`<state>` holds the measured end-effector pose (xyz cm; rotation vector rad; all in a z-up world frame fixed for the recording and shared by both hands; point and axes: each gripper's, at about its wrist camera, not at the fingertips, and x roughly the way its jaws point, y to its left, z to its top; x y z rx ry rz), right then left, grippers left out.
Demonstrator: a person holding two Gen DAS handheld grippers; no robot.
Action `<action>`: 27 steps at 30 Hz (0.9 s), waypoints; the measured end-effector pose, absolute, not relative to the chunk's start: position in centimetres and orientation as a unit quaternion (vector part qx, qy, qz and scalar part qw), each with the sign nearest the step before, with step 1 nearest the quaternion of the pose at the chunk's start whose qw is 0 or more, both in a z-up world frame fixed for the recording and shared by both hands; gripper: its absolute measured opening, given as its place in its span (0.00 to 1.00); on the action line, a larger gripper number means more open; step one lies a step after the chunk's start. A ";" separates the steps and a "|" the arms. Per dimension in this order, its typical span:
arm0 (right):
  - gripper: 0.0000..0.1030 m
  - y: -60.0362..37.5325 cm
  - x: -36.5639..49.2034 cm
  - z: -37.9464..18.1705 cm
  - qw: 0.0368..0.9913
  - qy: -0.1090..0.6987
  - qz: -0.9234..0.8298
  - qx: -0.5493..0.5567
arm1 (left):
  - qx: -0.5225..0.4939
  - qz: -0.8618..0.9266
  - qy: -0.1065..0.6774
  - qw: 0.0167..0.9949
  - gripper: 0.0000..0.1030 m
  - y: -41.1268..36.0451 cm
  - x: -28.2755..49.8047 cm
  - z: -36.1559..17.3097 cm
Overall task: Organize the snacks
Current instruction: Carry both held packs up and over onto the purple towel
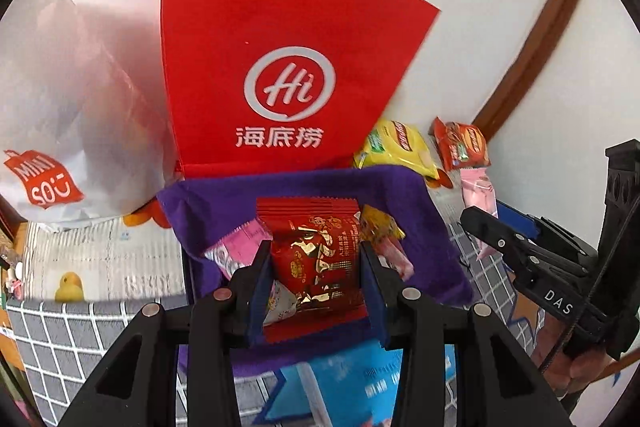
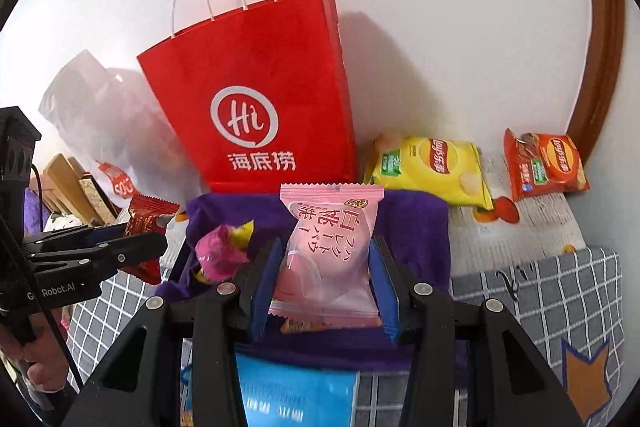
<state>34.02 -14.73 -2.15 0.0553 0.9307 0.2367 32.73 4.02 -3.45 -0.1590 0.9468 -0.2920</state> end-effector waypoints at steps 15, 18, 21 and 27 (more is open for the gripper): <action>0.43 -14.1 37.9 -6.8 0.870 0.478 0.121 0.005 | -0.096 -0.124 0.485 0.860 0.38 6.0 36.1 -8.0; 0.43 -14.6 38.1 -7.0 0.869 0.481 0.114 0.006 | -0.098 -0.124 0.486 0.860 0.38 6.2 36.3 -8.2; 0.43 -15.1 38.3 -7.1 0.868 0.483 0.111 0.008 | -0.098 -0.123 0.489 0.858 0.38 6.1 36.5 -8.6; 0.43 -15.7 38.7 -7.8 0.860 0.499 0.104 0.006 | -0.096 -0.122 0.495 0.855 0.38 6.0 36.8 -9.1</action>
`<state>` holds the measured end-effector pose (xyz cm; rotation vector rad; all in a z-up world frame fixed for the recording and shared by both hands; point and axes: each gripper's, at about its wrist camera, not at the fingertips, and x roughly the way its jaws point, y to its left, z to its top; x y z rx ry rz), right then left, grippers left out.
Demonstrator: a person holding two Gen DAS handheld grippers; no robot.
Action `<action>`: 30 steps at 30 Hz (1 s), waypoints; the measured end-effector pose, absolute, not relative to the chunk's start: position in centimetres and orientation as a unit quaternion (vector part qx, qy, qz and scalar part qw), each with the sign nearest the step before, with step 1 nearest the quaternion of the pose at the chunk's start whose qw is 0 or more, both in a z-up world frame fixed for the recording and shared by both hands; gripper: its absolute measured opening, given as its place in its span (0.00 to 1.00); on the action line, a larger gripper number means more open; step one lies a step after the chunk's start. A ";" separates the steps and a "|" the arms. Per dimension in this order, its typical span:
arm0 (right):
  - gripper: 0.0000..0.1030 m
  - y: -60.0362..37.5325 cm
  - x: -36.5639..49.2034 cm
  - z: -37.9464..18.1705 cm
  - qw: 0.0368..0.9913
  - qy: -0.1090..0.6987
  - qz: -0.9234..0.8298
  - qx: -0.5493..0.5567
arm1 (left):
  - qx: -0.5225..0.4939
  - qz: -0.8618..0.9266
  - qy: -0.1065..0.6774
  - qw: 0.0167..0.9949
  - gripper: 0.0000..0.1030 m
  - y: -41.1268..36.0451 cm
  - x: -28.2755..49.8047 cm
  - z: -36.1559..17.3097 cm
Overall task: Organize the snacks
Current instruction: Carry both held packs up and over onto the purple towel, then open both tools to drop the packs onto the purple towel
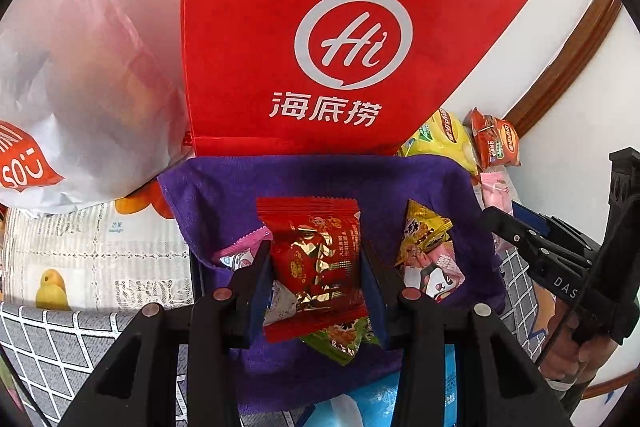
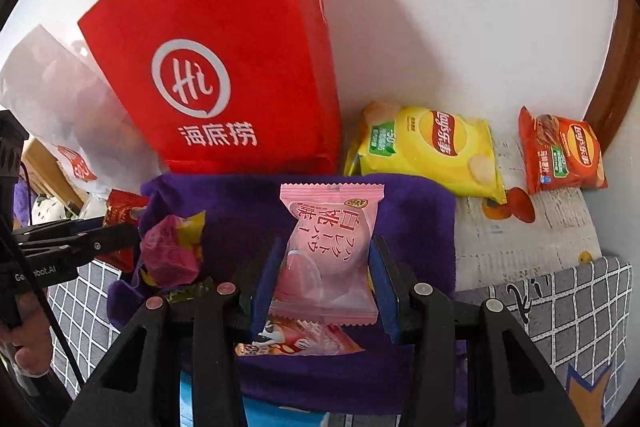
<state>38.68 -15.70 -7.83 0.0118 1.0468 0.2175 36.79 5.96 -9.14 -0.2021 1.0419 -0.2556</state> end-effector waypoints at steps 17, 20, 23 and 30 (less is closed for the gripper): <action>0.44 -16.5 39.3 -9.8 0.842 0.531 0.096 0.003 | -0.107 -0.117 0.509 0.846 0.38 6.0 37.4 -10.4; 0.44 -16.2 39.4 -10.4 0.835 0.543 0.093 -0.003 | -0.107 -0.116 0.512 0.844 0.38 5.8 37.6 -10.8; 0.44 -16.3 39.4 -10.8 0.830 0.550 0.087 -0.006 | -0.110 -0.112 0.519 0.840 0.38 5.5 37.9 -11.5; 0.44 -15.8 39.3 -11.3 0.822 0.562 0.093 -0.016 | -0.103 -0.117 0.520 0.840 0.38 4.6 37.9 -11.7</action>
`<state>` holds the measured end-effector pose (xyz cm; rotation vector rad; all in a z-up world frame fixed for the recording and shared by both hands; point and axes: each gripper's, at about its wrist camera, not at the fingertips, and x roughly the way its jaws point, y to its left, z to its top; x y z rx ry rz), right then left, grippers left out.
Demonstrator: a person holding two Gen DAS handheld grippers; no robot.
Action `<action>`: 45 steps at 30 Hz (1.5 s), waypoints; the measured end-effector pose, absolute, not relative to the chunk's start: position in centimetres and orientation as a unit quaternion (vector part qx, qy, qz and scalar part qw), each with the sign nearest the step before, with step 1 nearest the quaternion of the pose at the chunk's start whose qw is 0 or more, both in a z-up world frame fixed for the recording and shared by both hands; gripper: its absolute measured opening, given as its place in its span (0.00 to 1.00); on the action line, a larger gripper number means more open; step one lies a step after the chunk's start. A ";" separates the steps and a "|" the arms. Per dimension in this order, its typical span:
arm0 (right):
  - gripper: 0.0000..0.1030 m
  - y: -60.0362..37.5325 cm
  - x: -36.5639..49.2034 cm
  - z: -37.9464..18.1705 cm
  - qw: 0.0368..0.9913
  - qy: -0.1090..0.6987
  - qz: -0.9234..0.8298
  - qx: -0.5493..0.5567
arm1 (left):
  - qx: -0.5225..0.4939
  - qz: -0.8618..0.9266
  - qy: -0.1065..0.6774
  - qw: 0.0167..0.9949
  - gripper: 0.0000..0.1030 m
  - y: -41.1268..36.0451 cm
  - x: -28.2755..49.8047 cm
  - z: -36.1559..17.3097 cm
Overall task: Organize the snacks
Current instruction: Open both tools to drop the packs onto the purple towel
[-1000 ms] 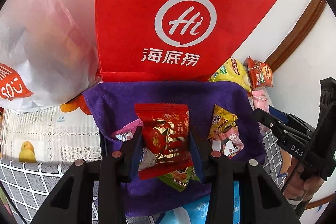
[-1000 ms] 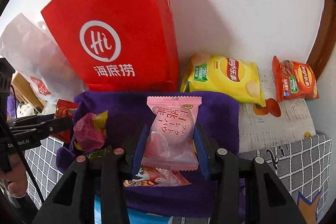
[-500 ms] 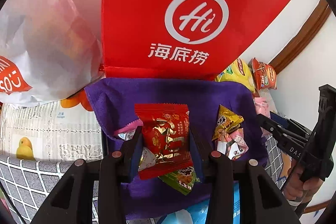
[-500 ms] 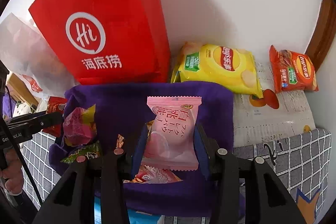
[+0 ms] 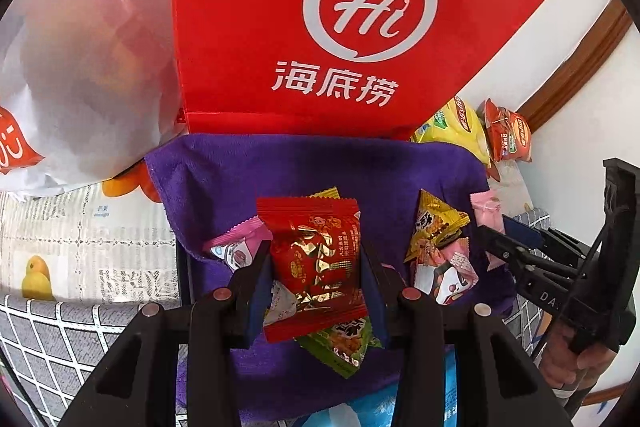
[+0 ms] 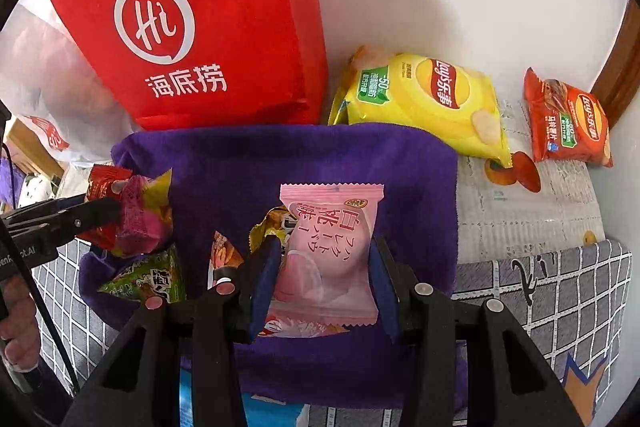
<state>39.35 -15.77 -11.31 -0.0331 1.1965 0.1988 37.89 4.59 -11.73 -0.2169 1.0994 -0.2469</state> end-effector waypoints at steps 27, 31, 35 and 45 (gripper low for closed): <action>0.61 -14.3 39.1 -11.5 0.817 0.564 0.113 -0.029 | -0.077 -0.141 0.514 0.843 0.39 3.0 37.6 -11.5; 0.62 -14.5 38.8 -10.7 0.825 0.553 0.116 -0.017 | -0.079 -0.144 0.517 0.840 0.50 2.9 37.7 -11.5; 0.62 -14.7 38.8 -10.0 0.832 0.542 0.116 -0.006 | -0.068 -0.137 0.517 0.842 0.65 2.7 37.6 -11.2; 0.62 -14.2 37.8 -8.4 0.854 0.508 0.112 -0.008 | -0.068 -0.150 0.504 0.848 0.65 2.5 36.7 -9.9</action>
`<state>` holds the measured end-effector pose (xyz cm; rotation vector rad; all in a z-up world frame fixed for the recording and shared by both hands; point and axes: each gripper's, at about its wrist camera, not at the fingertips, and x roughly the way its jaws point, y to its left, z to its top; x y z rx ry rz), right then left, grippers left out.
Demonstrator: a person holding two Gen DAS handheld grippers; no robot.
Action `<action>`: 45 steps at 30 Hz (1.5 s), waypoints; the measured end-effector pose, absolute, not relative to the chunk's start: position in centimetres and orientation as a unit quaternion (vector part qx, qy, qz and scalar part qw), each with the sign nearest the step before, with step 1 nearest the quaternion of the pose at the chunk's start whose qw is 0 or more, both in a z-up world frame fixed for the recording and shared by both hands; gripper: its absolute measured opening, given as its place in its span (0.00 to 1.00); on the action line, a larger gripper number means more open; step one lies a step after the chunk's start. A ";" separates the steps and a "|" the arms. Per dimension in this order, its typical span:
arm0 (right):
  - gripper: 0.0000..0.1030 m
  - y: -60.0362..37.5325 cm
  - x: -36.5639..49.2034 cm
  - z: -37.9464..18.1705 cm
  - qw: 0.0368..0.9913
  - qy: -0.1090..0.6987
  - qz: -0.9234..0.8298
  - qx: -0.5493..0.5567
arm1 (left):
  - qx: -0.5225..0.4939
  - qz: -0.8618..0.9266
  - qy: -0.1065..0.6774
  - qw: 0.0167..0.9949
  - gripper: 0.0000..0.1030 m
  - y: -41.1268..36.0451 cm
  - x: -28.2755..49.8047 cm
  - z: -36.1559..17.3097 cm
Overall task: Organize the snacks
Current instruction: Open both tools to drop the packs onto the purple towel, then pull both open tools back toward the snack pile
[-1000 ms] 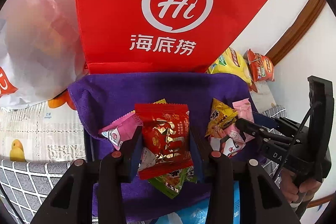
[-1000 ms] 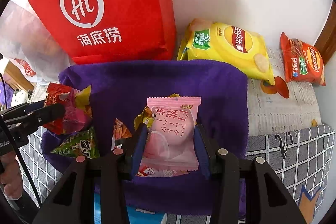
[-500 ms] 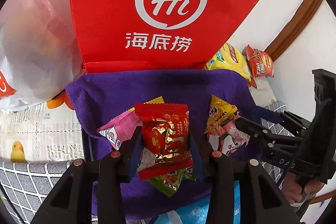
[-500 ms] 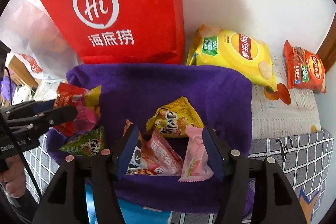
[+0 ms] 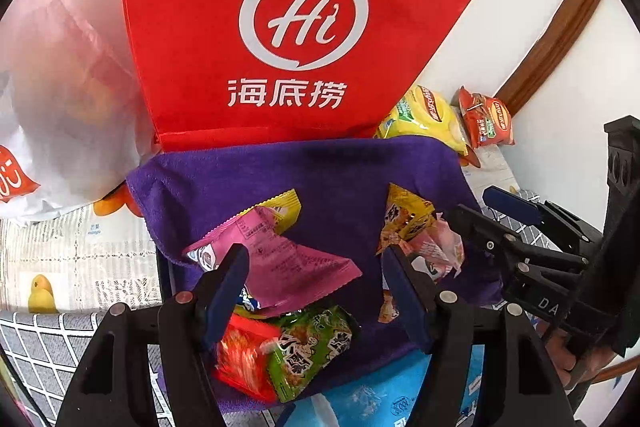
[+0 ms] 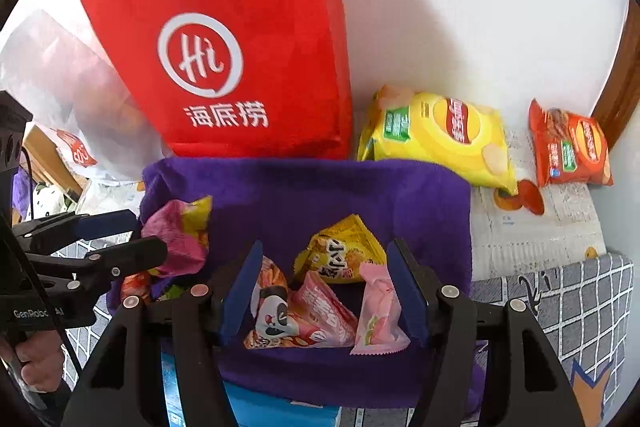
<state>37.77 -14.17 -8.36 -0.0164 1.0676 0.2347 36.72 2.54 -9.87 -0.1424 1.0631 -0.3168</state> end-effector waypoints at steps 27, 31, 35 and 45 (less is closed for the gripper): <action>0.62 -17.7 28.3 -2.7 0.882 0.468 0.054 -0.020 | -0.050 -0.162 0.454 0.875 0.65 1.3 31.8 -3.9; 0.62 -19.0 26.0 -2.2 0.880 0.473 0.055 -0.005 | -0.045 -0.166 0.444 0.879 0.65 0.7 30.6 -2.9; 0.62 -19.9 23.8 -2.4 0.876 0.479 0.055 0.004 | -0.038 -0.166 0.445 0.879 0.65 -0.1 29.7 -2.8; 0.62 -19.8 19.4 -6.5 0.853 0.515 0.081 0.013 | -0.039 -0.144 0.482 0.863 0.65 0.5 25.7 -4.9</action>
